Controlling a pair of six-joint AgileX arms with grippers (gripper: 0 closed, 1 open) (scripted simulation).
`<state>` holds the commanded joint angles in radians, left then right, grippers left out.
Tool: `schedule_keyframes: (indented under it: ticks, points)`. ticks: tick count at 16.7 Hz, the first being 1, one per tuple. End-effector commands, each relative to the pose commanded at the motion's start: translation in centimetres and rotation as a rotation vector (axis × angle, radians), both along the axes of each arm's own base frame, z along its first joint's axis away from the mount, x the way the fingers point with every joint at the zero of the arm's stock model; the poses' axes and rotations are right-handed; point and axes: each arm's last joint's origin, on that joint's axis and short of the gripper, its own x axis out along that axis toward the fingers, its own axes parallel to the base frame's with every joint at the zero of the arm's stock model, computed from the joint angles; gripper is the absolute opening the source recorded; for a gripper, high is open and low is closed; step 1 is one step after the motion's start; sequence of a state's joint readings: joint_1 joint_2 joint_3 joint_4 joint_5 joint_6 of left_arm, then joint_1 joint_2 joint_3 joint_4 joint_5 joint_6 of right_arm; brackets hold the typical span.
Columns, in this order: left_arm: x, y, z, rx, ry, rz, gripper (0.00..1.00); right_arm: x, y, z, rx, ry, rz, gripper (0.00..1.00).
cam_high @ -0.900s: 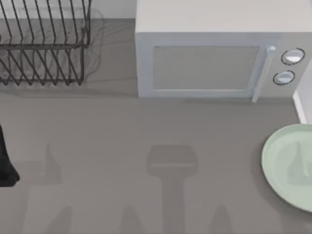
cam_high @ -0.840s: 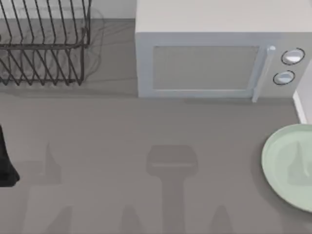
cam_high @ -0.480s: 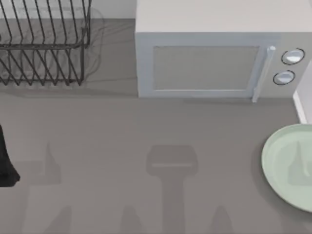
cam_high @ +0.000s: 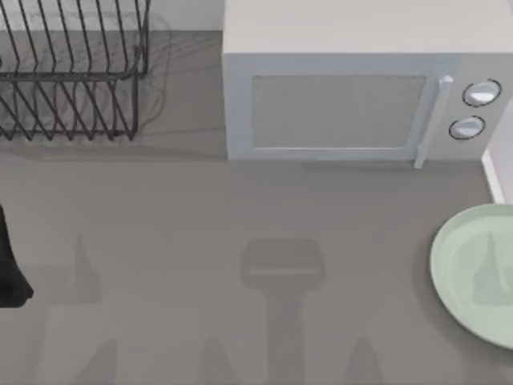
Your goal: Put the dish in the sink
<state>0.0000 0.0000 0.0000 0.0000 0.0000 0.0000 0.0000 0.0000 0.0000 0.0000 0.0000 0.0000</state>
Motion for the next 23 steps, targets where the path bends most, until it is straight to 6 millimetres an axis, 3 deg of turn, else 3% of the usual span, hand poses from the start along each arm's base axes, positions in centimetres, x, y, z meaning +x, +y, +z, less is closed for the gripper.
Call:
schedule_keyframes:
  ticks: [10,15,19,23]
  points:
    - [0.0,0.0,0.0,0.000,0.000,0.000,1.00,0.0,0.0,0.2,0.003,0.009,0.003,1.00]
    - [0.0,0.0,0.0,0.000,0.000,0.000,1.00,0.6,0.7,3.1,0.054,0.197,0.052,1.00]
    - [0.0,0.0,0.0,0.000,0.000,0.000,1.00,3.2,1.9,6.2,0.101,0.502,0.097,1.00]
    - [0.0,0.0,0.0,0.000,0.000,0.000,1.00,8.1,4.3,8.0,0.116,0.872,0.108,1.00]
